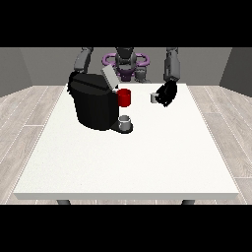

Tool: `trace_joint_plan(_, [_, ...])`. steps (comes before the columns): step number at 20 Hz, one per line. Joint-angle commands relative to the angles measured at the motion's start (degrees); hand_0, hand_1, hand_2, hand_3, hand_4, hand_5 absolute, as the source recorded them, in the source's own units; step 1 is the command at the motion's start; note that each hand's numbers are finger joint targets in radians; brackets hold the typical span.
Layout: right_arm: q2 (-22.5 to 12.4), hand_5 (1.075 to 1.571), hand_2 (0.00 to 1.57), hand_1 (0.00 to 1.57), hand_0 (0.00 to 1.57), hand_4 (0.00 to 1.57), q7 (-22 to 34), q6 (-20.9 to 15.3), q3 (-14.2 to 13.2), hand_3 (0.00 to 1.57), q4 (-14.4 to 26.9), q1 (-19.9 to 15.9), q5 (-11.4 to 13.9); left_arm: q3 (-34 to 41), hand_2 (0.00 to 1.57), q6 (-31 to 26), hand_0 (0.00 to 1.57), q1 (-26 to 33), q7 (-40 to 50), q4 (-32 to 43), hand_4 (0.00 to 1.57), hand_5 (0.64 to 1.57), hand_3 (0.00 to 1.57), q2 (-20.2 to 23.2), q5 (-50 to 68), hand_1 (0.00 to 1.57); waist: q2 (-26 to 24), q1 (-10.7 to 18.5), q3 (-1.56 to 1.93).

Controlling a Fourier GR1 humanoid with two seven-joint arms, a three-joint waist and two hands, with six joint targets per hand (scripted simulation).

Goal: Insert the coffee pod into the coffee machine and close the lid

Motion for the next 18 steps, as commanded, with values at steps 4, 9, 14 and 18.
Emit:
trace_joint_plan(4, [-1.07,1.571,0.0,0.0,0.0,0.26,-3.03,-0.84,-0.19,0.0,5.33,-0.73,1.77,0.14,1.39,-4.5,1.45,-4.47,4.9,-2.77,0.58,1.571,1.3,-3.27,0.62,1.45,-2.25,1.76,-0.06])
trace_joint_plan(9, [-2.81,1.571,0.0,0.0,0.0,0.27,2.03,1.19,-0.63,0.0,3.14,-0.03,-0.05,2.0,1.38,-7.9,1.36,-4.5,4.41,-4.19,0.56,1.571,1.33,-2.61,2.81,1.36,-5.62,1.65,-0.06])
trace_joint_plan(14, [-2.51,1.571,0.0,0.0,0.0,0.31,-0.55,0.07,-0.8,0.0,5.9,2.78,1.02,1.01,1.47,-13.71,1.46,-9.47,12.35,-7.88,0.63,1.571,1.42,-5.28,3.97,1.46,-9.97,2.4,-0.04])
trace_joint_plan(18, [-3.4,1.571,0.0,0.0,0.0,0.23,-2.34,2.54,0.14,0.0,3.09,3.52,0.78,3.29,1.47,-12.99,1.46,-10.08,11.27,-8.27,0.63,1.571,1.42,-3.78,4.49,1.46,-6.76,-0.18,-0.06])
